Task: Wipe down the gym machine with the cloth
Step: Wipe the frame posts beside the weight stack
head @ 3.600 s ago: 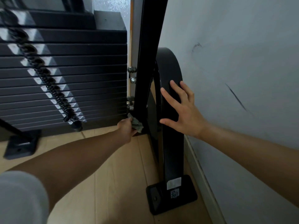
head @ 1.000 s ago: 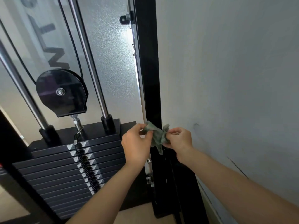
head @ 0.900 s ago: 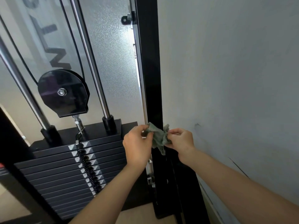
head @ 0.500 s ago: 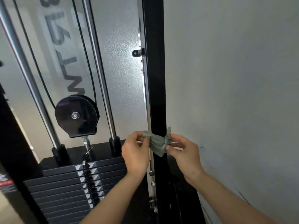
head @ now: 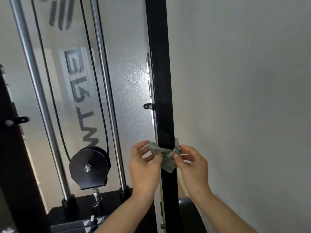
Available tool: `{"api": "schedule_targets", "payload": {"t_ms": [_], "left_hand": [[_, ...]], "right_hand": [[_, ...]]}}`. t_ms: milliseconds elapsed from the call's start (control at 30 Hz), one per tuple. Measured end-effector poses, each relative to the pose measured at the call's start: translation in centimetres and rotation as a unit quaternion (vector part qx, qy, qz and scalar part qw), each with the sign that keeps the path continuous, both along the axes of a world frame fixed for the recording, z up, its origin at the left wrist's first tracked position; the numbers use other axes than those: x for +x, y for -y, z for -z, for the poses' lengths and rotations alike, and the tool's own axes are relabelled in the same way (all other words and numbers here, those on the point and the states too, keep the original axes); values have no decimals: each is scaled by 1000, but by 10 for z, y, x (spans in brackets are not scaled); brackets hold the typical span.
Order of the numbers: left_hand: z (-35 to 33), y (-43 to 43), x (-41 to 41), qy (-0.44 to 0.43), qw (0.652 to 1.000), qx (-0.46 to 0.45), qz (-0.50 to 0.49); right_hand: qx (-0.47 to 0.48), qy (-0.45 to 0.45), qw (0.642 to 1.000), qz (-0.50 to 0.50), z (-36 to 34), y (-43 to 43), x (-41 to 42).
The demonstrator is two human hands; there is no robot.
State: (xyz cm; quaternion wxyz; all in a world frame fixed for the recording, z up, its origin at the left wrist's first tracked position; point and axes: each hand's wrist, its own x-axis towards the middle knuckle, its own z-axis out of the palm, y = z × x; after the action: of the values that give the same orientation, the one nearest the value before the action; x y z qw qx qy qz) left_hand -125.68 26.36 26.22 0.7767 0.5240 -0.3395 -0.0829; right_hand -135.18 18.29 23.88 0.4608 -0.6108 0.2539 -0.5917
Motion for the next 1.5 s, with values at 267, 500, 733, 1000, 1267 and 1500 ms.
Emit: {"api": "schedule_targets", "payload": {"t_ms": [267, 500, 733, 1000, 1267, 1500], "left_hand": [[-72, 3, 3, 110, 994, -16, 6], [-141, 8, 10, 175, 982, -65, -14], [-210, 16, 12, 158, 983, -88, -25], [-302, 16, 6, 125, 989, -69, -45], [-371, 22, -11, 21, 991, -111, -71], [-424, 20, -24, -1, 992, -76, -98]], "right_hand": [[-33, 56, 998, -7, -71, 12, 10], [-69, 102, 992, -13, -145, 22, 16], [-71, 113, 991, -15, -226, 24, 21], [-52, 101, 993, -19, -317, 21, 18], [-31, 91, 995, -17, -396, 18, 11], [-15, 62, 998, -24, -460, 14, 3]]}}
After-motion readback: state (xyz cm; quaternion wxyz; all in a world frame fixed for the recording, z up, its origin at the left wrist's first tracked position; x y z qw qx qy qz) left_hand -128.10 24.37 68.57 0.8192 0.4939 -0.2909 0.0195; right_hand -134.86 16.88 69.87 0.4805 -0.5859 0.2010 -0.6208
